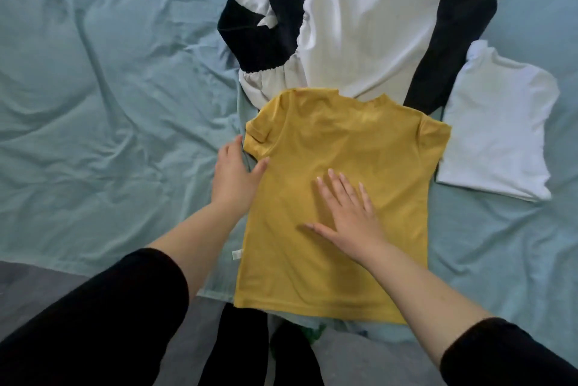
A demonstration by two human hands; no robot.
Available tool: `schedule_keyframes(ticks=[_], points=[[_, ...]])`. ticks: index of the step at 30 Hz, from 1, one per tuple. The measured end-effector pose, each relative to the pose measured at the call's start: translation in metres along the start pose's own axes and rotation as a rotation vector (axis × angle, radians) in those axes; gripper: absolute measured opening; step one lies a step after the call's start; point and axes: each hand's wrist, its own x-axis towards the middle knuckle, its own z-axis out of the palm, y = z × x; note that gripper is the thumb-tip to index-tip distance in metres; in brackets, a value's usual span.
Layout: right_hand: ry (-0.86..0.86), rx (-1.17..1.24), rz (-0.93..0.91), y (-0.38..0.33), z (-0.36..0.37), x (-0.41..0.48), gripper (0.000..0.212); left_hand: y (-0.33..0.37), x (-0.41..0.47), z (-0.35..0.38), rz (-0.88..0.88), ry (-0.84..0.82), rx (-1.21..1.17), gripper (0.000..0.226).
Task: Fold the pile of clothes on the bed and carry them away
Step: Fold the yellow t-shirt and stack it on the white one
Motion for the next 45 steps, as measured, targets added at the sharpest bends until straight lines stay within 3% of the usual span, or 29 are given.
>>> schedule_keyframes(ticks=[6,11,14,19,22,24,27,30,33,35,39,45], points=[[0.101,0.071,0.001,-0.035,-0.027,0.064,0.078,0.024,0.055,0.004,0.148,0.021,0.304,0.081],[0.133,0.065,0.015,-0.039,-0.034,0.084,0.074,0.027,0.073,-0.005,0.181,0.148,0.376,0.027],[0.131,0.063,0.027,-0.036,-0.038,0.091,0.072,0.020,0.084,-0.022,0.124,0.127,0.223,0.019],[0.109,0.061,0.053,-0.032,-0.040,0.105,0.071,0.017,0.100,-0.026,-0.163,-0.037,-0.259,0.028],[0.089,0.058,0.061,-0.030,-0.038,0.111,0.070,0.014,0.100,-0.024,-0.363,-0.172,-0.494,0.051],[0.080,0.062,0.067,-0.029,-0.037,0.113,0.069,0.011,0.095,-0.022,-0.365,-0.213,-0.571,0.069],[0.066,0.067,0.077,-0.029,-0.037,0.114,0.069,0.003,0.084,-0.014,-0.141,-0.188,-0.402,0.058],[0.105,0.069,0.089,-0.033,-0.039,0.115,0.067,0.000,0.083,-0.006,-0.114,-0.054,-0.383,0.027],[0.184,0.055,0.097,-0.035,-0.046,0.119,0.063,0.001,0.091,-0.010,-0.124,0.129,-0.398,0.041],[0.221,-0.030,0.080,-0.034,-0.051,0.127,0.062,0.000,0.094,-0.014,-0.112,0.184,-0.369,0.038],[0.186,-0.161,0.054,-0.030,-0.060,0.157,0.061,-0.011,0.099,-0.017,-0.116,0.198,-0.237,0.032],[0.196,-0.069,0.060,-0.034,-0.058,0.161,0.063,-0.015,0.111,-0.026,-0.176,0.104,-0.161,0.021]])
